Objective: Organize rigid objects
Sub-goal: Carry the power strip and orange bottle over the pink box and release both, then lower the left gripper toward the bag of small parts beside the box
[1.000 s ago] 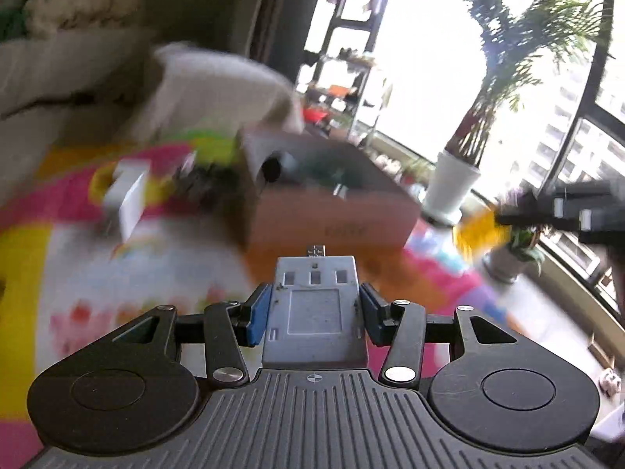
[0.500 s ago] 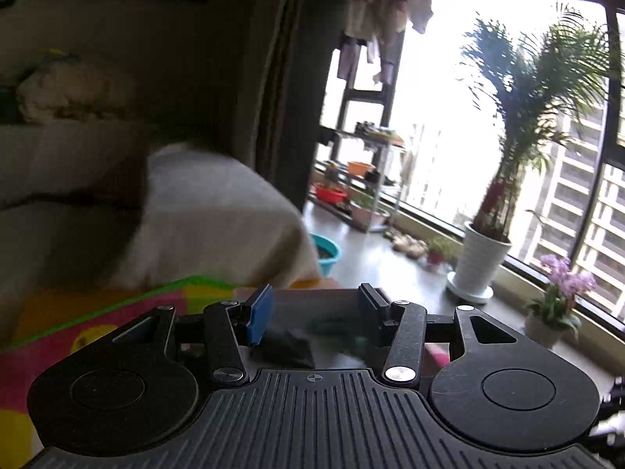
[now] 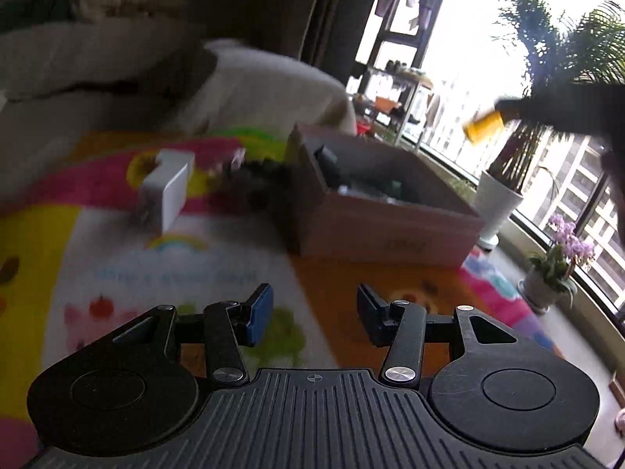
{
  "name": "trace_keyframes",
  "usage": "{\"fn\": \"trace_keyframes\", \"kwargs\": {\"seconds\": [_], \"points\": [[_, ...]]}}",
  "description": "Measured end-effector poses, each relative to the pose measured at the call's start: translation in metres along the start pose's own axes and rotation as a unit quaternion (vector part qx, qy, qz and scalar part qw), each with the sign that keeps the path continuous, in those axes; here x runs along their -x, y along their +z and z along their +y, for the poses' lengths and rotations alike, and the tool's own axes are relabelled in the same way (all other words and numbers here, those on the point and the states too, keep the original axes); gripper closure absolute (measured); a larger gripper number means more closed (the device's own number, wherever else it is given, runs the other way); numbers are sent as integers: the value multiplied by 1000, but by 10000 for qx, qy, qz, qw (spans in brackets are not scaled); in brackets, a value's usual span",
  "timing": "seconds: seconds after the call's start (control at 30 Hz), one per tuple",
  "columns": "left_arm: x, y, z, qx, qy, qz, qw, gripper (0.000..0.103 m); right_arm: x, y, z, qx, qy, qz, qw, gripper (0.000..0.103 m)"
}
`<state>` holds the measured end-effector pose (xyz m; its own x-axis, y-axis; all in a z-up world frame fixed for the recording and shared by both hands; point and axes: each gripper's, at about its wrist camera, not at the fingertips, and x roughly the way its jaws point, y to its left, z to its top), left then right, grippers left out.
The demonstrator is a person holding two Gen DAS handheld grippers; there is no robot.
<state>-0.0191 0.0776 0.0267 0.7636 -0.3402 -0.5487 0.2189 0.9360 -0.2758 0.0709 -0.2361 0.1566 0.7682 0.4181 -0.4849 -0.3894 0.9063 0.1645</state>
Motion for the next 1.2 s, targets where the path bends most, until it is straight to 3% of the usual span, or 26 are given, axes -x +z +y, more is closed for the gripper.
{"fn": "trace_keyframes", "kwargs": {"seconds": [0.13,0.27,0.53,0.73,0.87,1.03,1.2], "points": [[4,-6,12,135,169,-5,9998,50,-28,36,8,-274,26,-46,9996,73],[7,-9,26,314,286,-35,9991,52,-45,33,16,-93,-271,-68,9996,61],[-4,10,33,512,474,-112,9975,52,-49,-31,35,821,-579,354,9943,60],[-15,36,27,281,582,-247,9976,52,-36,-68,40,1055,-299,602,9921,54],[-27,56,30,400,617,-229,9970,52,-32,-95,45,1282,-171,748,9888,54],[-62,91,37,824,255,153,9962,52,-37,-125,52,1314,-140,885,9873,53],[-112,125,42,906,546,649,9923,52,-40,-149,50,1053,24,1031,9891,53]]}}
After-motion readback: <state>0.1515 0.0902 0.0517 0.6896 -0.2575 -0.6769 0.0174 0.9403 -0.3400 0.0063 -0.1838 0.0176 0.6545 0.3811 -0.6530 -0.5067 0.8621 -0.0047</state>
